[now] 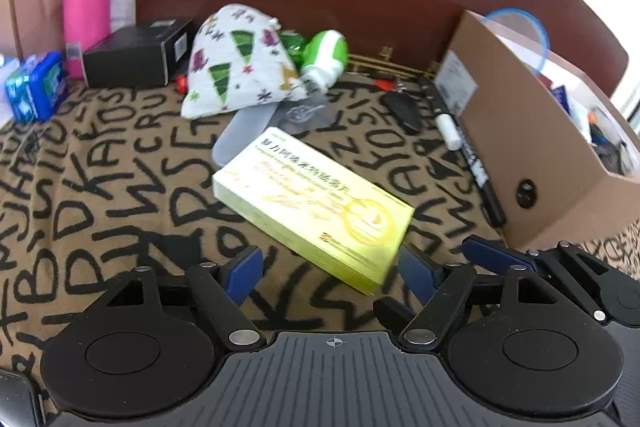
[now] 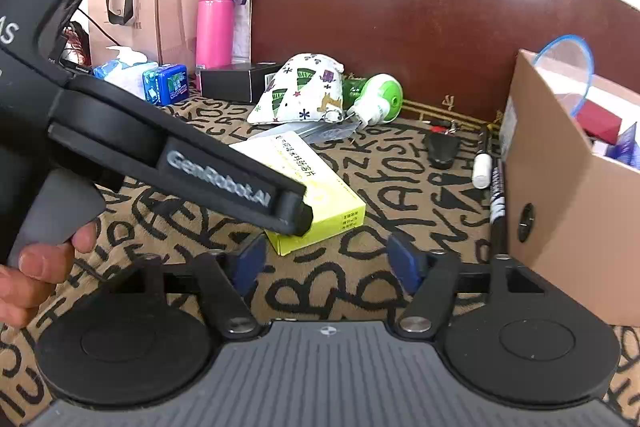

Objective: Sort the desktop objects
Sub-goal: 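Lift the yellow medicine box with the left gripper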

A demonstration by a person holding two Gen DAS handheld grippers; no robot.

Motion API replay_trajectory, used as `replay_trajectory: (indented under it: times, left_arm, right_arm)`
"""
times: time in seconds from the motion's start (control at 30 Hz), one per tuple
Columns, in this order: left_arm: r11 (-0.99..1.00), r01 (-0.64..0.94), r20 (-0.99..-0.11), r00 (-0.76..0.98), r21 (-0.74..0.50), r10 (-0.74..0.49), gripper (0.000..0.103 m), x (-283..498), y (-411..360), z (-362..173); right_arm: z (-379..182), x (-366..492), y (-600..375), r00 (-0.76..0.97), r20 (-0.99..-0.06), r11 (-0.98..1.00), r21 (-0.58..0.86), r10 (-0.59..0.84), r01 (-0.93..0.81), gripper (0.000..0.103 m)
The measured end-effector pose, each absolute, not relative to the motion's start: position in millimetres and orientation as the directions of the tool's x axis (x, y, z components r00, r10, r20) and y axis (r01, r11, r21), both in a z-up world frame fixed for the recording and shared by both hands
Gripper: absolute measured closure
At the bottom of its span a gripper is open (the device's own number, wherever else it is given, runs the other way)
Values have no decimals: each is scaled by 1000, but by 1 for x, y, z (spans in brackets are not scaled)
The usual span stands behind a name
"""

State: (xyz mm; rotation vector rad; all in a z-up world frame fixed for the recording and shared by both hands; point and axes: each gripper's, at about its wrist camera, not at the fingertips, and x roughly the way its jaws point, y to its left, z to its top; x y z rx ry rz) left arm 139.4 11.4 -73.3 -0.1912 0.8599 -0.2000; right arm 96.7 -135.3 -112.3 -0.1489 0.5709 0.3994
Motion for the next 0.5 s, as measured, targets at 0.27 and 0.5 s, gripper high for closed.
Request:
replay_trajectory:
  times: [0.27, 0.5]
  left_arm:
    - [953, 72, -730, 626, -296, -274, 20, 158, 25, -82]
    - [951, 87, -722, 631, -297, -284, 24, 168, 20, -85]
  right_arm:
    - [-120, 127, -122, 745, -558, 878, -59, 366, -475, 18]
    - [-128, 140, -115, 707, -589, 870, -13, 391, -492, 20]
